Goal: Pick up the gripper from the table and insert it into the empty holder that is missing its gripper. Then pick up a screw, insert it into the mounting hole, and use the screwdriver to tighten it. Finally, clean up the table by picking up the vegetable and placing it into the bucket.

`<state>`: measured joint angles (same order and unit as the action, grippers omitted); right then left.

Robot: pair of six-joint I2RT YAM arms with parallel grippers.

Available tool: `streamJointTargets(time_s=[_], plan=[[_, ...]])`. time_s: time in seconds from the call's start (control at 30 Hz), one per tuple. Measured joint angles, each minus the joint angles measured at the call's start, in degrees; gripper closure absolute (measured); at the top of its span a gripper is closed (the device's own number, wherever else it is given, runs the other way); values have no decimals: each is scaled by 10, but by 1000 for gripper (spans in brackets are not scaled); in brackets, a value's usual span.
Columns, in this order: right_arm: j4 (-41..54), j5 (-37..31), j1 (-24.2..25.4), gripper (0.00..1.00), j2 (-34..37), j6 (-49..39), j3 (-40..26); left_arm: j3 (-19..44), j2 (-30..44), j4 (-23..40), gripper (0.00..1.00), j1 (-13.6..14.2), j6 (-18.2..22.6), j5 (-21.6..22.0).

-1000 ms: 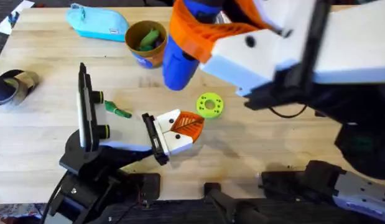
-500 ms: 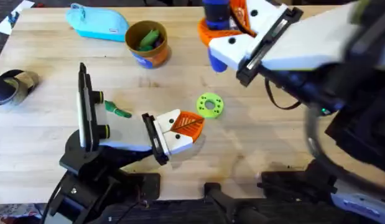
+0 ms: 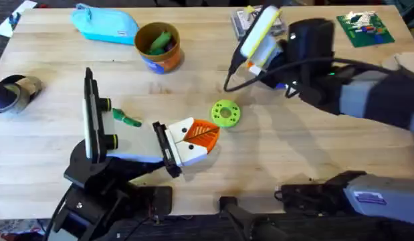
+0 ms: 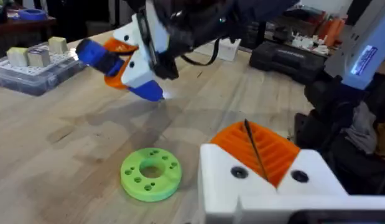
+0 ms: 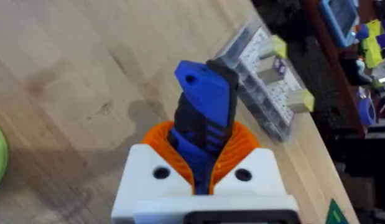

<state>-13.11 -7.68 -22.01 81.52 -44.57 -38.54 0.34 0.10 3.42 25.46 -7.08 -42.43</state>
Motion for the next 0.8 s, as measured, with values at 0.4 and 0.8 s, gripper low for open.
streamJointTargets(time_s=[0.4,0.8], plan=[[45,-9,-58,913,97,-142,-7,0,0,0,989,0,0,0],[95,-58,-67,7,69,-62,-30,0,0,0,989,0,0,0]])
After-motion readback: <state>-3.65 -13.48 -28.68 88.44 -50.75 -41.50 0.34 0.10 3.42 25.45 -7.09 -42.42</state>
